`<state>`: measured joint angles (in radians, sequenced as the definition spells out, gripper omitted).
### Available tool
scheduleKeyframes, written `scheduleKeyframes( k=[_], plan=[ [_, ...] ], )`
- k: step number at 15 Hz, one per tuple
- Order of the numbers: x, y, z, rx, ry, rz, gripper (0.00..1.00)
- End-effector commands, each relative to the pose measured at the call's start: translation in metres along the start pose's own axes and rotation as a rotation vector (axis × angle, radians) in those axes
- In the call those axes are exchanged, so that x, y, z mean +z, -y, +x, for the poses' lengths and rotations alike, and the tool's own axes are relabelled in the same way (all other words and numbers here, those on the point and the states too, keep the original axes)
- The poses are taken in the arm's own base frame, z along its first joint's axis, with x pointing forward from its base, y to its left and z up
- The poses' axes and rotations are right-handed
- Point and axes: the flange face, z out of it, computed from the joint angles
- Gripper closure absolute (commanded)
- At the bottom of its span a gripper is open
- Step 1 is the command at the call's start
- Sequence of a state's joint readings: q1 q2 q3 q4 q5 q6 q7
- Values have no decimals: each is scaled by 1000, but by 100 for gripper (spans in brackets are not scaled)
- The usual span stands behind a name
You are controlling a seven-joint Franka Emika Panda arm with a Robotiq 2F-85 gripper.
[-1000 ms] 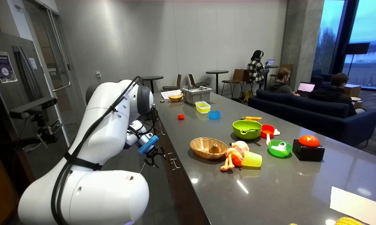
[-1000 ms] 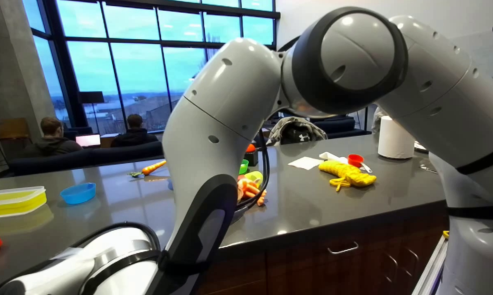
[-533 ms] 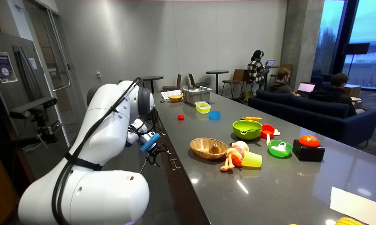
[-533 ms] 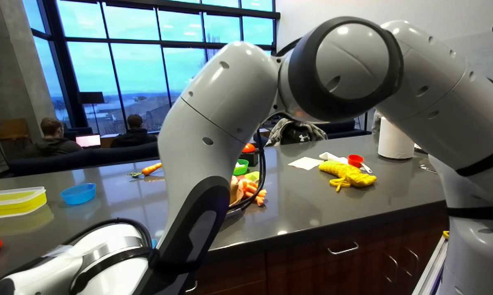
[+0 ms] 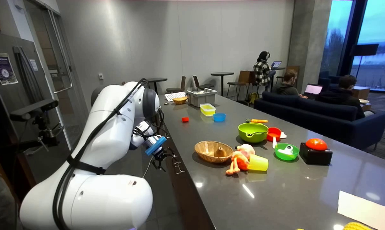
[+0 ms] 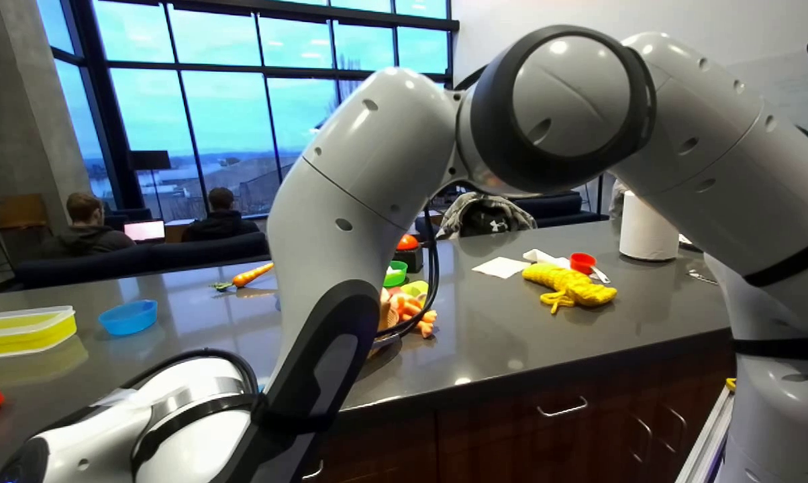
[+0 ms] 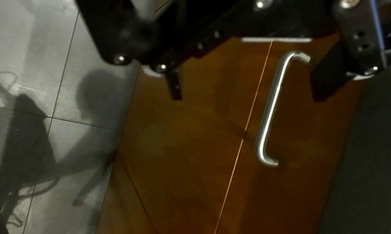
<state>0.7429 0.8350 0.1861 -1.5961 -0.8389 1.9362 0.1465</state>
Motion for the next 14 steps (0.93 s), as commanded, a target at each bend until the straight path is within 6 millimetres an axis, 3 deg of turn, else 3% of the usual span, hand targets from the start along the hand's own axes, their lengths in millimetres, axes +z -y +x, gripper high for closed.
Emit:
scheduleKeyframes(
  k=[1,7,14],
  plan=[
    [0,0,1,-1,1,0,0],
    [-8,8,16,-2,-19,-18,0],
    [9,-7,5,42,-50,-30,0]
  ],
)
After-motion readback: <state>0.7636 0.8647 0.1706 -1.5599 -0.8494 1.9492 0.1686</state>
